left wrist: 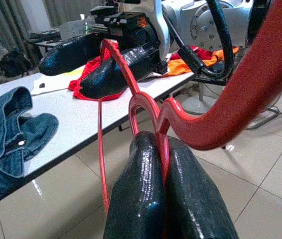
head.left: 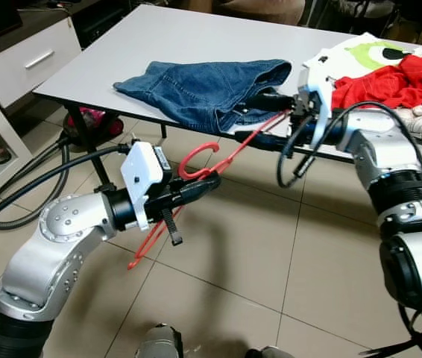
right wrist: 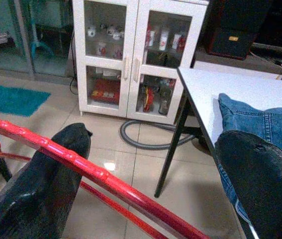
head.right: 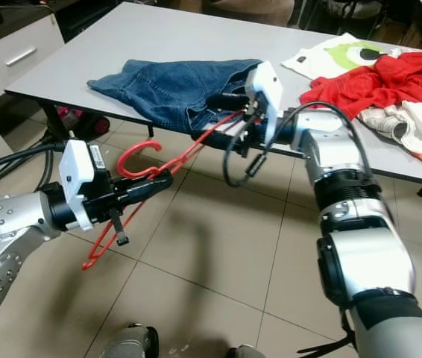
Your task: Hang hanger
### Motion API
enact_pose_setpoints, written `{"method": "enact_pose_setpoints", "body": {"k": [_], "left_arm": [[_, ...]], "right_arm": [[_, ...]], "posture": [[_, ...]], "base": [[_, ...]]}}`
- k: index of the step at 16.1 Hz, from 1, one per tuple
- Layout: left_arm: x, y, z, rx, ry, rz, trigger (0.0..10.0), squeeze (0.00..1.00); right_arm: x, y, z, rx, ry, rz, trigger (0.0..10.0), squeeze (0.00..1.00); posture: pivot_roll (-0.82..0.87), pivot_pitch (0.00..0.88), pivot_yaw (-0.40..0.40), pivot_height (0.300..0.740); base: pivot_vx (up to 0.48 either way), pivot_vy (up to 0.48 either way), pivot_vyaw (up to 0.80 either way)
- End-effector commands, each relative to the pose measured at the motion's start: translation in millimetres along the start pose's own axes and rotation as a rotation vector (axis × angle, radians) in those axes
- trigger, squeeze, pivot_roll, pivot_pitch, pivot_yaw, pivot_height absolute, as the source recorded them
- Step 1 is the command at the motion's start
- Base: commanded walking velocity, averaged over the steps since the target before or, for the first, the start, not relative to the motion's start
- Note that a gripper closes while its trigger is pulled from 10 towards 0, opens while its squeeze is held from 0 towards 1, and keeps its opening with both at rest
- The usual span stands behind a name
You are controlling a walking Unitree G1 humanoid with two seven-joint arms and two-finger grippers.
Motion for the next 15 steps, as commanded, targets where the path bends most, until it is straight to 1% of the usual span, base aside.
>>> {"method": "enact_pose_setpoints", "body": {"k": [1,2,3,4,5,7,8,9,11,12,13,14,15], "left_arm": [[2.9,-20,-8.5,0.047,-0.029,0.082,10.0,0.00],[3.0,-20,-8.7,0.048,-0.030,0.084,10.0,0.00],[2.9,-21,-9.0,0.048,-0.029,0.086,10.0,0.00],[2.6,-22,-8.7,0.050,-0.027,0.087,10.0,0.00],[2.4,-22,-8.5,0.051,-0.026,0.089,10.0,0.00],[1.7,-24,-8.5,0.054,-0.025,0.092,10.0,0.00],[1.8,-25,-8.4,0.055,-0.024,0.093,10.0,0.00],[2.1,-26,-8.1,0.057,-0.024,0.096,10.0,0.00],[2.2,-27,-7.9,0.058,-0.025,0.099,10.0,0.00],[1.5,-28,-8.2,0.060,-0.030,0.100,10.0,0.00],[0.9,-28,-8.5,0.058,-0.036,0.101,10.0,0.00],[0.5,-28,-8.2,0.056,-0.038,0.101,10.0,0.00],[0.4,-28,-8.1,0.055,-0.037,0.101,10.0,0.00]], "right_arm": [[19.6,5,-6.2,0.085,-0.045,0.034,10.0,0.00],[21.0,-3,-2.6,0.129,-0.031,0.096,10.0,0.00],[22.9,-11,4.6,0.185,-0.002,0.156,10.0,0.00],[24.4,-11,9.8,0.229,0.011,0.175,10.0,0.00],[25.1,-9,11.5,0.250,0.014,0.177,10.0,0.00],[27.3,6,12.5,0.472,-0.038,0.211,10.0,0.00],[27.9,14,17.7,0.496,-0.029,0.190,10.0,0.00],[29.3,26,26.2,0.464,-0.003,0.134,10.0,0.00],[34.3,40,31.4,0.420,0.014,0.078,10.0,0.00],[43.9,48,27.3,0.399,0.001,0.057,10.0,0.00],[47.3,48,23.9,0.383,-0.011,0.055,10.0,0.00],[48.8,53,21.4,0.358,-0.021,0.028,10.0,0.00],[49.3,56,21.5,0.340,-0.020,0.012,10.0,0.00]], "posture": [[0.12,0.080,-0.005,0.740],[0.11,0.081,-0.004,0.740],[0.11,0.082,-0.006,0.740],[0.11,0.083,-0.005,0.740],[0.11,0.082,-0.005,0.740],[0.10,0.083,-0.003,0.740],[0.10,0.084,-0.002,0.740],[0.09,0.084,0.000,0.740],[0.09,0.085,0.002,0.740],[0.08,0.084,0.004,0.740],[0.08,0.083,0.003,0.740],[0.08,0.083,0.003,0.740],[0.09,0.082,0.003,0.740]], "base": [[0.000,0.000,0.00],[0.000,0.000,0.00],[0.000,0.000,0.00],[0.000,0.000,0.00],[0.000,0.000,0.00],[0.000,0.000,0.00],[0.000,0.000,0.00],[0.000,0.000,0.00],[0.000,0.000,0.00],[0.000,0.000,0.00],[0.000,0.000,0.00],[0.000,0.000,0.00],[0.000,0.000,0.00]]}}
Point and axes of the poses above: a point about 5 cm out from each wrist's last joint towards the gripper, its own x axis pointing back from the gripper into the wrist, its own y axis along the axis of the wrist's last joint, z = x × y, the point moved 4 cm from there along -x, pointing out of the wrist towards the gripper, and after that the axes turned 4 degrees about -x, right-handed, at the moved point
